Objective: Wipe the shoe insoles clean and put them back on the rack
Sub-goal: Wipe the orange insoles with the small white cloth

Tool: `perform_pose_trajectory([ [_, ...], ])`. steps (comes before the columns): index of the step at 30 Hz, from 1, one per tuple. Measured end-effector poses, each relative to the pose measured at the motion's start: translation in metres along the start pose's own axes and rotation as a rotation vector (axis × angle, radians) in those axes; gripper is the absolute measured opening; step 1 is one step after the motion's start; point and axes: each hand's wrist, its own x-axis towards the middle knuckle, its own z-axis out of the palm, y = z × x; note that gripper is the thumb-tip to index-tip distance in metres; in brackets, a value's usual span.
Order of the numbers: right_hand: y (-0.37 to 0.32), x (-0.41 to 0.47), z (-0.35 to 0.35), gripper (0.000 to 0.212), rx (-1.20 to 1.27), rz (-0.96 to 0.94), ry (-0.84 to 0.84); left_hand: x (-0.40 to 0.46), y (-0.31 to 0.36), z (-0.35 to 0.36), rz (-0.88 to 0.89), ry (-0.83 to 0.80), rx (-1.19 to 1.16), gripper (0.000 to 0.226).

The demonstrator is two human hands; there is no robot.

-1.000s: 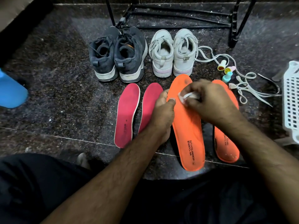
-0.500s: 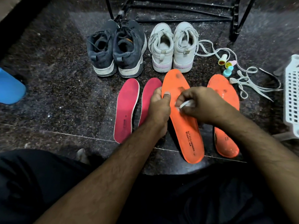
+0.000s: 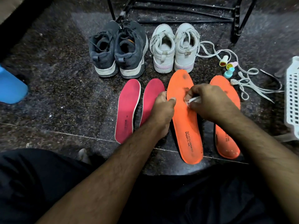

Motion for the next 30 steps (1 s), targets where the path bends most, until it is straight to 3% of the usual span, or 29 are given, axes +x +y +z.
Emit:
perform_pose_trajectory([
  [3,-0.013,-0.011,0.008,0.023,0.047,-0.105,-0.299,0.0,-0.001,0.0,0.028,0.033,0.034,0.022],
  [4,-0.012,-0.012,0.012,0.023,0.02,-0.109,-0.323,0.001,-0.002,0.0,0.03,0.044,0.053,0.022],
  [5,-0.008,-0.01,0.014,0.021,-0.016,-0.076,-0.278,0.002,-0.003,-0.001,0.03,0.046,0.057,0.021],
  [8,0.005,-0.001,0.007,0.013,-0.152,0.092,0.064,0.001,-0.002,-0.003,0.021,0.051,0.057,0.02],
  [10,0.005,-0.002,0.002,0.01,-0.123,0.082,0.103,0.001,-0.002,-0.003,0.022,0.048,0.048,0.02],
  [14,-0.005,-0.012,0.012,0.016,-0.001,-0.031,-0.314,0.002,-0.001,-0.002,0.033,0.059,0.035,0.021],
  [17,0.006,-0.002,0.012,0.009,-0.162,0.095,-0.061,0.001,0.0,0.001,0.031,0.015,0.027,0.023],
  [19,0.009,0.001,0.005,0.013,-0.189,0.155,0.04,0.002,0.0,0.002,0.044,0.016,0.116,0.043],
  [22,0.0,-0.005,0.002,0.009,-0.021,0.048,-0.182,0.006,-0.005,-0.004,0.229,0.059,0.54,0.079],
  [24,-0.003,-0.01,0.011,0.012,-0.015,-0.008,-0.385,0.005,-0.007,-0.012,0.479,0.121,0.919,0.074],
  [25,0.0,-0.01,0.016,0.012,-0.076,-0.007,-0.411,0.004,-0.007,-0.016,0.59,0.132,1.047,0.071],
  [27,0.009,-0.003,0.02,0.015,-0.153,0.044,-0.317,0.001,-0.001,-0.02,0.67,0.079,1.231,0.059],
  [30,0.016,0.004,0.013,0.011,-0.129,0.135,-0.113,-0.001,0.0,-0.025,0.496,-0.101,1.5,0.062],
])
